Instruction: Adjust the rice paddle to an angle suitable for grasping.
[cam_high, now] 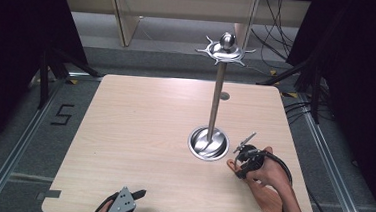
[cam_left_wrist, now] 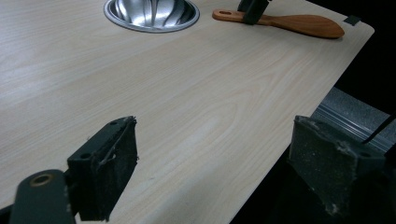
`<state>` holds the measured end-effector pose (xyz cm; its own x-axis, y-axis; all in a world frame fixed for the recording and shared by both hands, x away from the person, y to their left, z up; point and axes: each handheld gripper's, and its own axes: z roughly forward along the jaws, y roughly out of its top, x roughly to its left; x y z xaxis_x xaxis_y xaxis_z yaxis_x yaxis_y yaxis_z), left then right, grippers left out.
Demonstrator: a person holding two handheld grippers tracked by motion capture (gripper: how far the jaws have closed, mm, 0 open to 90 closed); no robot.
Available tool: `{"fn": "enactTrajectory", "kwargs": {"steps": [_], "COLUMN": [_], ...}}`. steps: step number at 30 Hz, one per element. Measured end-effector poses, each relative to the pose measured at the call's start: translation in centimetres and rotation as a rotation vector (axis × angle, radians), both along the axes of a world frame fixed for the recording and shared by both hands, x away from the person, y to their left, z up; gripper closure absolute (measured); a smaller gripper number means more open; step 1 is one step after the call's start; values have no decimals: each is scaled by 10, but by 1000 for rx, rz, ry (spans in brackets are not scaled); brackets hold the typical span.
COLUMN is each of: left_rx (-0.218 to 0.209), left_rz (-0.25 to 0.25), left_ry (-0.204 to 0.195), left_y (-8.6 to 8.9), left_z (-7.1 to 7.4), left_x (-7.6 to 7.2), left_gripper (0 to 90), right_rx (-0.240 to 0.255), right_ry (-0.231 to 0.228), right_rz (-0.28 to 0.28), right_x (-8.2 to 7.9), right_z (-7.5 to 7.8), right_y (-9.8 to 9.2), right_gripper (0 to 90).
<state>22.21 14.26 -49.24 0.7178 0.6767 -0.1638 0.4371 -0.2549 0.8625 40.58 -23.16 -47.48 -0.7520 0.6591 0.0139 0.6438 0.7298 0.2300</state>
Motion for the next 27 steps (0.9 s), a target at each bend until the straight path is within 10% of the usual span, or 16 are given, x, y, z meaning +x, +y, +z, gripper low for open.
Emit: {"fn": "enactTrajectory", "kwargs": {"steps": [11, 27], "left_rx": [1, -1], "left_rz": [-2, 0], "left_ry": [3, 0], "left_y": [-1, 0], "left_z": [-1, 0], "left_x": [0, 0], "left_gripper": [147, 146], "right_rx": [-142, -205], "right_ry": [46, 85], "right_rz": [123, 149], "right_x": [-10, -5], "right_z": [4, 2], "right_y": [4, 14], "right_gripper": [661, 666]}}
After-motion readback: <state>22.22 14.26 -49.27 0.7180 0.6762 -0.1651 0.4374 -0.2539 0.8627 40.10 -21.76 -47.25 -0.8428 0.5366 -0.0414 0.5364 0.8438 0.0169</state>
